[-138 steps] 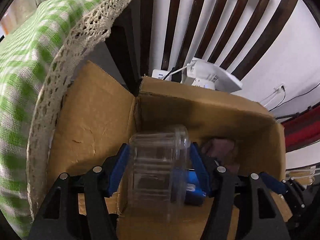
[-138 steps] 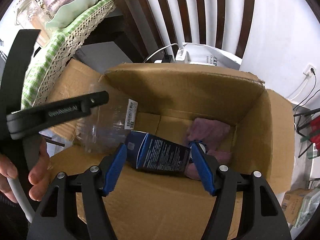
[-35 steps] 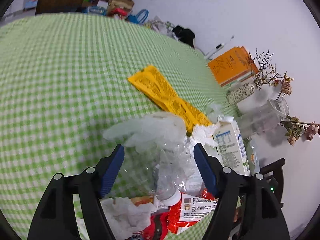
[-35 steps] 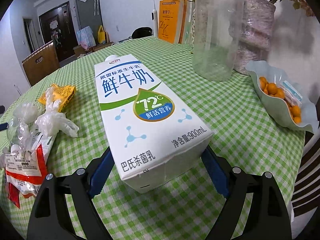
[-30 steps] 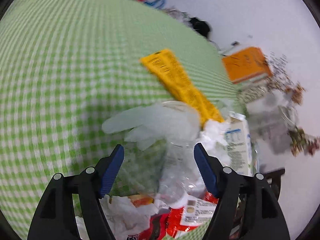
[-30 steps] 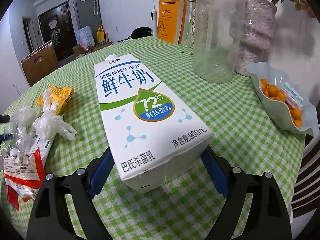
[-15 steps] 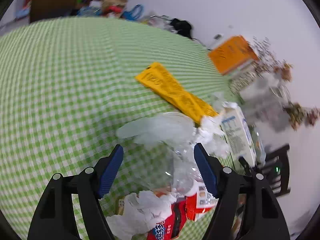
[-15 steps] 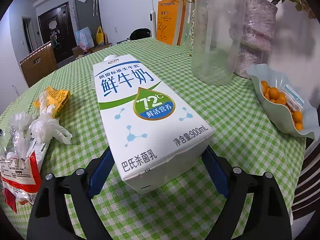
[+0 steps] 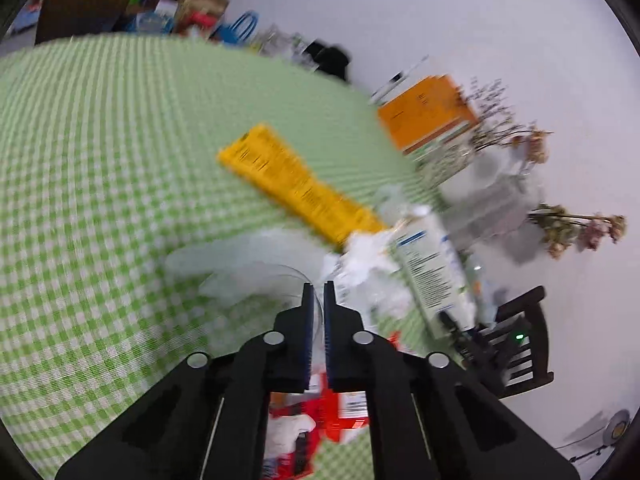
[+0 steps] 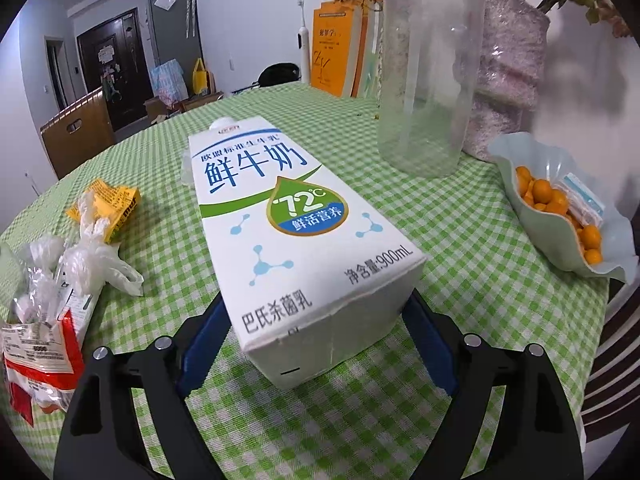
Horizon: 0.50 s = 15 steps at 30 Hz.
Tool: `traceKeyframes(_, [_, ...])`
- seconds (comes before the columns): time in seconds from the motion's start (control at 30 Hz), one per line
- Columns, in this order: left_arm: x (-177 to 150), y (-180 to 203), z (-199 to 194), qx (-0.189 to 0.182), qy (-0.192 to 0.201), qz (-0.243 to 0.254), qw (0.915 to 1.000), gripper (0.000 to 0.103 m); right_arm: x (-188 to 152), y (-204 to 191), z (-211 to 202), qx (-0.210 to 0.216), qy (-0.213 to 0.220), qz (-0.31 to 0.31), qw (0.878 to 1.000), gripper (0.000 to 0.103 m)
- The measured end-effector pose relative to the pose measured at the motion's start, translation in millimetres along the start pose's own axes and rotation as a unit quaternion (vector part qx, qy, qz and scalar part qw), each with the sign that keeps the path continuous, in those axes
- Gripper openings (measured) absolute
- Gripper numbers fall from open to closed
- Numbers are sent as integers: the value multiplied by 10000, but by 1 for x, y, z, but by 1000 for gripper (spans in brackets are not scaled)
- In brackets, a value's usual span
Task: Collect trash
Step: 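Carry the milk carton toward the cardboard box with the right tool while the left tool reaches for wrappers, then carry the milk carton with the right tool while the left tool carries a small wrapper to the box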
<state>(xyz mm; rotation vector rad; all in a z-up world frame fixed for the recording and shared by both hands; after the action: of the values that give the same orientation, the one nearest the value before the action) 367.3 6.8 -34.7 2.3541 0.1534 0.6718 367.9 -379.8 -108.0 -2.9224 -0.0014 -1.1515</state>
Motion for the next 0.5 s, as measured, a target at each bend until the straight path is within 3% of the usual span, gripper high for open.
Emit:
traceKeyframes(0.2, [6,33,-42,-320,597,222,9975,0,9,4,-49,-216,433,59,9988,79])
traceKeyframes(0.3, [4,43,-50,-186,812,314,9960,0,16,11,-86,-391,701,120,9967,78])
traceKeyframes(0.5, [0,66,-48,-211,909,476,9945,0,26,29,-153,-420,1168,309,9918,76])
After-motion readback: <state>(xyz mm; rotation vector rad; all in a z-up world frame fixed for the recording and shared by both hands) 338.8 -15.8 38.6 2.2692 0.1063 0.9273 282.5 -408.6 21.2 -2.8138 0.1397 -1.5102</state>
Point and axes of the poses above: each gripper's, at about its wrist camera, not at the fingertips, and z roughly the way its jaws point, y to its right, x to its top, the point moved 6 cm from there along z, roughly the way its jaws point, and after that the axes turned 1 degree about -y, right-handed, at the moved point
